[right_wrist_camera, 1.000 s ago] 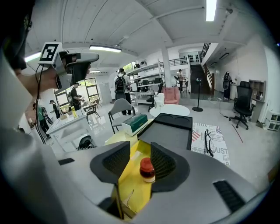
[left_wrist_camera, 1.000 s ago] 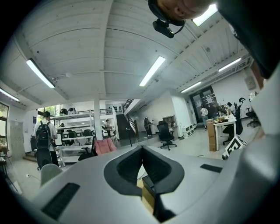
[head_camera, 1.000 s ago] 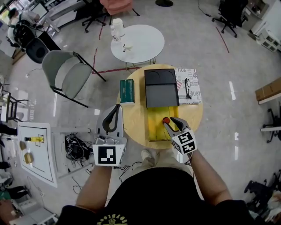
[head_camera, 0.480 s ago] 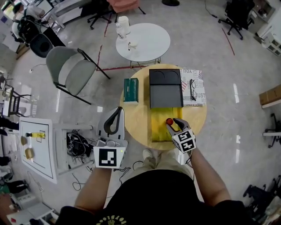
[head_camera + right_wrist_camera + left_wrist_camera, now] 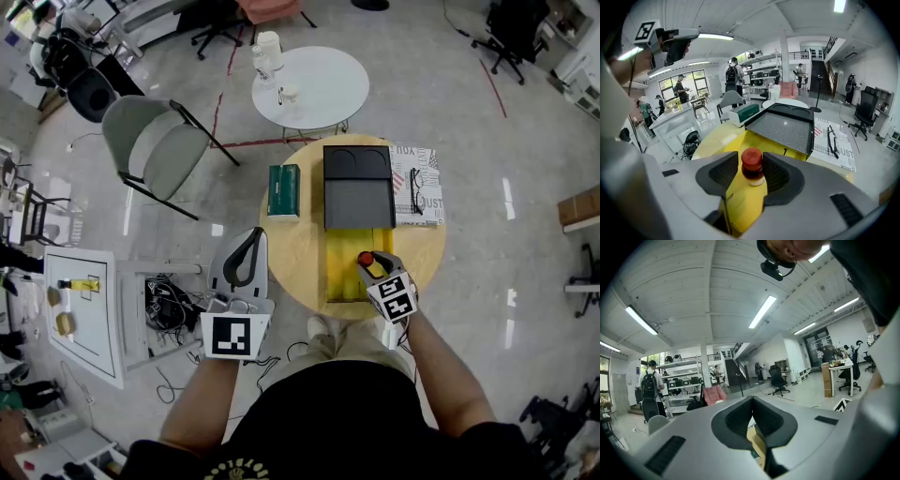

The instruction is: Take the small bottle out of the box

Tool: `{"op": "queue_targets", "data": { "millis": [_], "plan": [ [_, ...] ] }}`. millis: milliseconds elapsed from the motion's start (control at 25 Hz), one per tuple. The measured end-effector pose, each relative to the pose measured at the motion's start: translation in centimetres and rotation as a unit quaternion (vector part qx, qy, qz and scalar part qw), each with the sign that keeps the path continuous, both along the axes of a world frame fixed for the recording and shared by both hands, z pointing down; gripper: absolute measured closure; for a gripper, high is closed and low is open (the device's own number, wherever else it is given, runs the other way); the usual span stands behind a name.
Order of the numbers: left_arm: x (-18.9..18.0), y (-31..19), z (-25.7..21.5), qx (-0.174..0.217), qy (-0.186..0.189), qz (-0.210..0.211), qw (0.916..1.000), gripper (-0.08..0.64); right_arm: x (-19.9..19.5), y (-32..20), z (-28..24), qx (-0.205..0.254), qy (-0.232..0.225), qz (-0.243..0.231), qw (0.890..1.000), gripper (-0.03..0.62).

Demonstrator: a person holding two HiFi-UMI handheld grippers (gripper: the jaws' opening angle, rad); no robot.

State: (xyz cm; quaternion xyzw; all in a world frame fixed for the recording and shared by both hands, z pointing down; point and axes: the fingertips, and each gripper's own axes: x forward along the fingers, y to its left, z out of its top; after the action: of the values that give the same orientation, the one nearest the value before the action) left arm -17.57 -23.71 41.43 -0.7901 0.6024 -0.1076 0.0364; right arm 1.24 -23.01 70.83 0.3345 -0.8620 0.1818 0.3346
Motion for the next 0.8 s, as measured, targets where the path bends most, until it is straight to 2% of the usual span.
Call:
{"op": "queue_targets", "data": {
  "millis": [280, 800],
  "plan": [
    [0.2, 0.2, -0.4, 0.001, 0.000, 0.000, 1.0000, 0.546, 0.3, 0.1, 1.4, 0.019, 0.035, -0.020, 0.999, 0.436],
    [1.7, 1.4, -0.6, 0.005, 0.002, 0.018, 0.9998, 0.546, 0.6, 1.0, -2.9, 0.043, 0.015, -0.037, 0.998, 0.440]
  ]
}}
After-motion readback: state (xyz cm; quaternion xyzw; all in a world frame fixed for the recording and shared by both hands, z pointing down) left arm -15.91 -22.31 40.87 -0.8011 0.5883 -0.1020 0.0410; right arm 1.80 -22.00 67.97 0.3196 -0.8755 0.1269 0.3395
